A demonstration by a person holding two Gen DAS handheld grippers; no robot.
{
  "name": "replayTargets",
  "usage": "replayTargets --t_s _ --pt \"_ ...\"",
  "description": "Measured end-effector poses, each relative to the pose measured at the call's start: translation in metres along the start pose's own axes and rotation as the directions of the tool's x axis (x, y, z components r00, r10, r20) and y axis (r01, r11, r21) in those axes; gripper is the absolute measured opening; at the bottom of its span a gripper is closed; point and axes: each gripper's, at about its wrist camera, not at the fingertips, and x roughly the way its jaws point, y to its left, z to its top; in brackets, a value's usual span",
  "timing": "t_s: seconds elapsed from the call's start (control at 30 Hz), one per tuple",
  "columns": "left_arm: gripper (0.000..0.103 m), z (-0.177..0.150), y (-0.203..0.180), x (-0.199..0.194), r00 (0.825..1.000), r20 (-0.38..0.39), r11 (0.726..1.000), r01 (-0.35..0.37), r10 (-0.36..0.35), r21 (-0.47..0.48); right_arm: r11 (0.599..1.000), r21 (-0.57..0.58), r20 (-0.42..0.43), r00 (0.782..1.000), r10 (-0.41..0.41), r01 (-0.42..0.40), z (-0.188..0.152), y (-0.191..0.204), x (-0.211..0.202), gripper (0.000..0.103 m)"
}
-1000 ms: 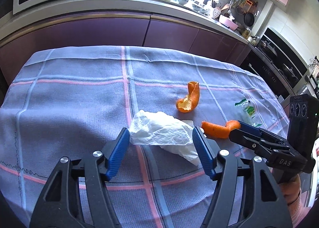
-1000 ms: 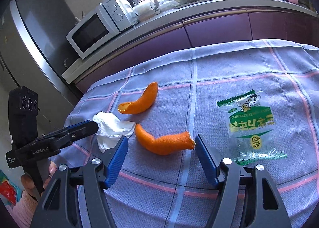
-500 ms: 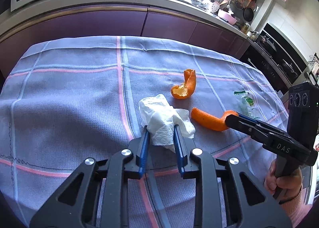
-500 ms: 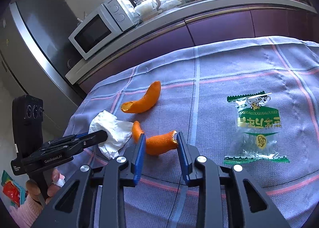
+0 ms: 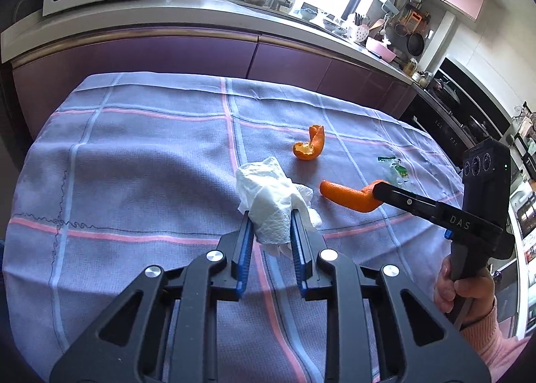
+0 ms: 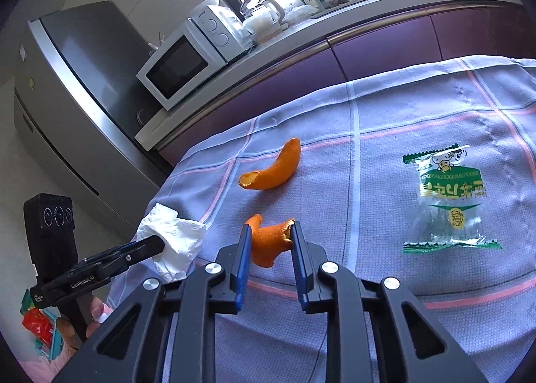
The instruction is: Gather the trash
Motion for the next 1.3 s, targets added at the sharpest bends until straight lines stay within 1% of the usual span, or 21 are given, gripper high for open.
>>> replayTargets --t_s 0.1,0.33,0.67,0.9,1.3 --pt "0.022 -0.006 0.006 -0.014 1.0 0.011 1.0 0.0 0.0 -0.014 1.0 0.001 0.001 1.0 0.028 -0.028 -0.003 0.006 -0.002 0.021" --pt "0.022 -0.023 0.012 -0.039 0.999 0.037 1.0 -0.021 0.021 -0.006 0.996 -0.018 0.006 0.996 0.084 -0.083 -0.006 0.026 -0.005 0.021" --pt "0.022 -0.041 0.028 -0.07 0.997 0.071 0.999 -0.039 0.041 -0.032 0.985 -0.035 -0.019 0.986 0.166 -0.167 -0.015 0.054 -0.001 0.02" --pt "0.022 -0.05 0.036 -0.09 0.994 0.094 0.998 -0.051 0.055 -0.039 0.978 -0.059 -0.033 0.98 0.198 -0.2 -0.019 0.075 0.004 0.02" --pt "0.022 -0.065 0.058 -0.117 0.989 0.117 0.993 -0.08 0.089 -0.083 0.965 -0.09 -0.064 0.968 0.243 -0.248 -0.027 0.102 0.014 0.02"
